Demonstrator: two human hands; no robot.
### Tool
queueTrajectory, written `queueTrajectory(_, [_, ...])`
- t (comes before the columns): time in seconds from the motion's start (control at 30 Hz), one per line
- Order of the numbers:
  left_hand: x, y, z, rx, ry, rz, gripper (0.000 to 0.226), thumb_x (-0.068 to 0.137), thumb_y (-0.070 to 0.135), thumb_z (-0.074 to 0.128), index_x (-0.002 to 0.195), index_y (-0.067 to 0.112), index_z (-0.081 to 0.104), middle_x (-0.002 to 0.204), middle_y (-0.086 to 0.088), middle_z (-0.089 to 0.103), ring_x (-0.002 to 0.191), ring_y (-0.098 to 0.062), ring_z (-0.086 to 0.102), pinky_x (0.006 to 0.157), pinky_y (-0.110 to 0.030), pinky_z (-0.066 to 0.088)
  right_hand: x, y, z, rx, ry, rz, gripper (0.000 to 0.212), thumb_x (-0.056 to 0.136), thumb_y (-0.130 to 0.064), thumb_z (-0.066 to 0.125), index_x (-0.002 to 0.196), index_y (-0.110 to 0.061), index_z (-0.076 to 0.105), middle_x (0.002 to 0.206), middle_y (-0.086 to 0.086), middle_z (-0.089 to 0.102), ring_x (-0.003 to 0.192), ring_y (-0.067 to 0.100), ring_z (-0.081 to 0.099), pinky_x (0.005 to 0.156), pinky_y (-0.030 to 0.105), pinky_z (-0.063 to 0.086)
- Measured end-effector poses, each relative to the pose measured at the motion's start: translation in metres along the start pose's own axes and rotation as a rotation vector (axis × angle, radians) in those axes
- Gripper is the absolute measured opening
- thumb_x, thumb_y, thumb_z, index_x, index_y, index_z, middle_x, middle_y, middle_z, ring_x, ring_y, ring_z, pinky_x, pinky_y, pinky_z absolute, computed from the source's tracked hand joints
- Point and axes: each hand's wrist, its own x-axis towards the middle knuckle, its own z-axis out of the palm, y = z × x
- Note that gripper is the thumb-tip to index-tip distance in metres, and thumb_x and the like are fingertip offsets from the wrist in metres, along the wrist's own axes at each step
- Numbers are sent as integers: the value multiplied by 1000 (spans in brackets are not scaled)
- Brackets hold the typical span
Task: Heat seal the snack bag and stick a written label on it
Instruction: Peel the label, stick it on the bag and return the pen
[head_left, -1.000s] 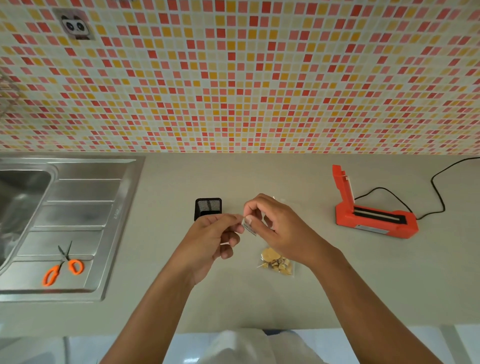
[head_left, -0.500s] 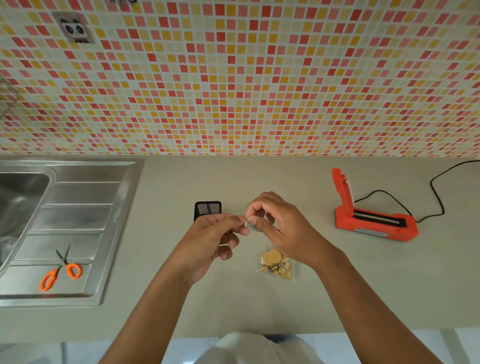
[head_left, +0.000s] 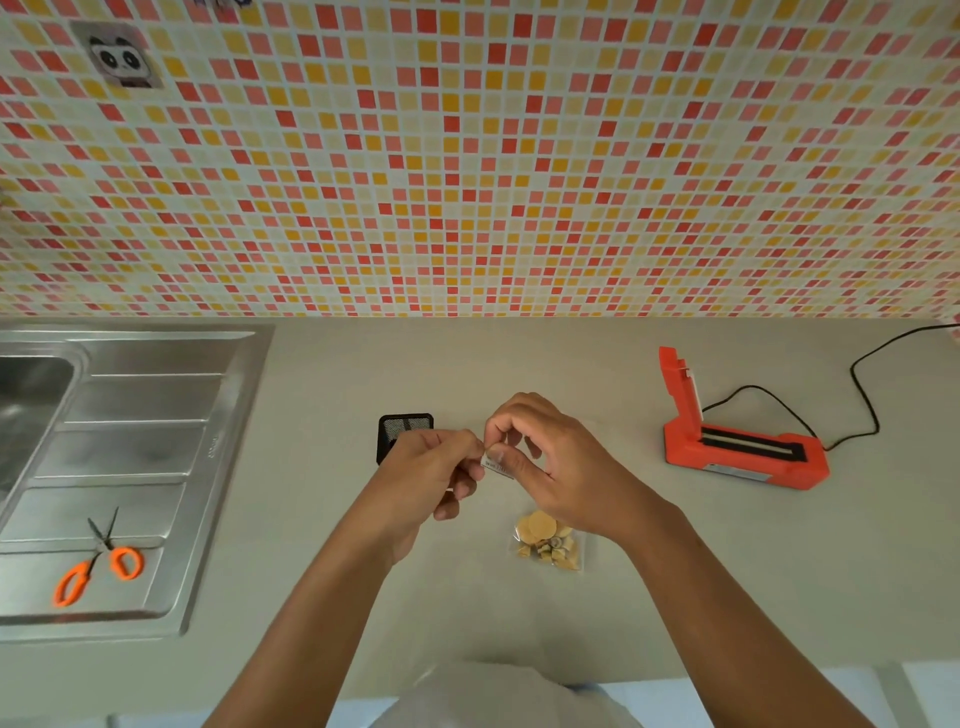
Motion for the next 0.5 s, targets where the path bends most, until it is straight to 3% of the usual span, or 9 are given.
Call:
queueTrajectory(0.17, [10,1,4,-2,-29,-1,22,90,9,49,72,5,59,60,0,53,50,-11,42,48,-28,25,3,9,-2,-3,9,12,7,100,-19,55,94,-22,57,93,-14,51,92,5,50,78,7,32])
queueTrajectory(0.37, [20,0,0,-132,-98,-20,25,93,13,56,74,11,72,80,-9,67,52,-15,48,45,-26,32,9,22,-4,57,81,10,8,99,-21,57,92,-20,60,90,-10,55,84,8,53,76,14,38])
queueTrajectory(0.5, [26,-1,-5,-148,-142,-23,20,92,15,59,78,12,73,85,-10,68,54,-13,48,45,-25,34,13,28,-5,94,99,-8,6,98,-19,60,92,-18,63,89,-9,57,81,10,54,70,29,46])
